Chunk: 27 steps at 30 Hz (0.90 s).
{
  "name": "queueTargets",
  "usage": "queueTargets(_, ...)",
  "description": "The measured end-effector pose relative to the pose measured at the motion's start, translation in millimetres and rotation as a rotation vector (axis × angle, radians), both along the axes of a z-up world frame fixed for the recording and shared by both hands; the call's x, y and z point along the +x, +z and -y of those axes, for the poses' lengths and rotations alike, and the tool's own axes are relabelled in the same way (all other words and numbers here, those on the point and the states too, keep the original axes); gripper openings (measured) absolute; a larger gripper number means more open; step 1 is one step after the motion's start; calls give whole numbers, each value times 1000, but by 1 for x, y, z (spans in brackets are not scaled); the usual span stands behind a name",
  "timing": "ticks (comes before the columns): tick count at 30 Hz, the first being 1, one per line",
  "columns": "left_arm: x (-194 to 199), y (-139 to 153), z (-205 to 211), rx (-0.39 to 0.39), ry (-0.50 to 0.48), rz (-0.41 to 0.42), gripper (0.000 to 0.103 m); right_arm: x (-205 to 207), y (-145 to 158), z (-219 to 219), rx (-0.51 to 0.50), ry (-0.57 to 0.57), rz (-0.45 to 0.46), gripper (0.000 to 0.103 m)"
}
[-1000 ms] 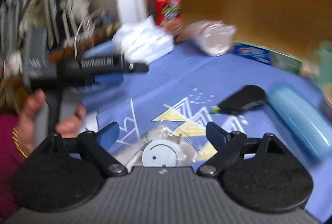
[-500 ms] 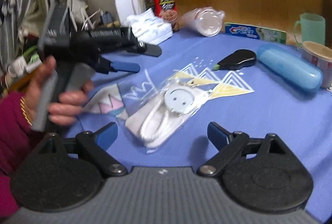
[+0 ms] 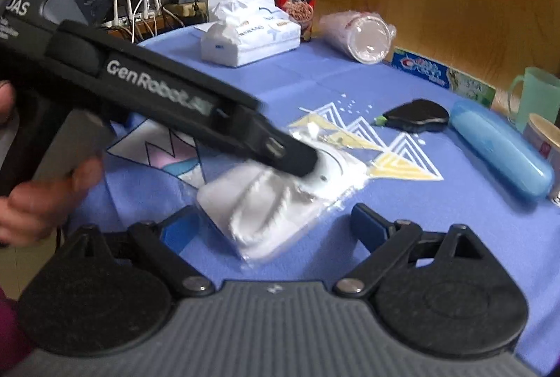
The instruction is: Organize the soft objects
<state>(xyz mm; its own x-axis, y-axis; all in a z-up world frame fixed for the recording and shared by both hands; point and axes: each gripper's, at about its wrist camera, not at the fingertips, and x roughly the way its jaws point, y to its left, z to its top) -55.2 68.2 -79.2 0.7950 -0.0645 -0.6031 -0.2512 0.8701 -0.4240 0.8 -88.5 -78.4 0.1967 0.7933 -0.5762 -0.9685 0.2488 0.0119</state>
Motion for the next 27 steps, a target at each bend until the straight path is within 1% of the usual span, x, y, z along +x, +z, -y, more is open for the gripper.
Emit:
queueTargets(1,3,2,5,38,2,-12,66,-1,0,-1,2,-18,8,93)
queueTargets(2,4,3,9,59,0,-15,66,-2,0,0,8,-29,13,91)
queueTargets(3,6,6,10,56,-3,-8,66,-2,1,2,18,-38,15,88)
queueTargets(4,7,8,10,36,-13,1,66,-3,2,6,33,-41,21,82)
queueTargets(5,8,12,10,23,-23,15,66,-5,4,10,58,-42,26,78)
queueTargets(6,10,17,13,26,-32,27,65,-8,7,14,77,-48,39,74)
queueTargets(8,16,26,20,29,-55,45,64,-13,13,17,105,-57,79,70)
queueTargets(11,25,30,29,27,-75,37,64,-15,18,23,124,-67,135,67)
queueTargets(15,28,21,35,12,-89,7,63,-8,15,33,110,-79,113,67)
queueTargets(17,29,16,35,-7,-100,-10,63,-7,11,40,92,-77,115,67)
queueTargets(19,27,14,35,-7,-108,-23,63,-6,7,46,78,-81,119,68)
queueTargets(22,21,17,29,25,-92,-21,71,-4,3,56,52,-114,125,72)
queueTargets(24,19,18,23,15,-88,-23,82,2,2,65,49,-141,91,79)
queueTargets(26,22,14,20,-16,-104,-43,83,8,1,73,51,-163,45,85)
queueTargets(27,25,11,20,-35,-116,-56,83,11,0,74,49,-171,21,86)
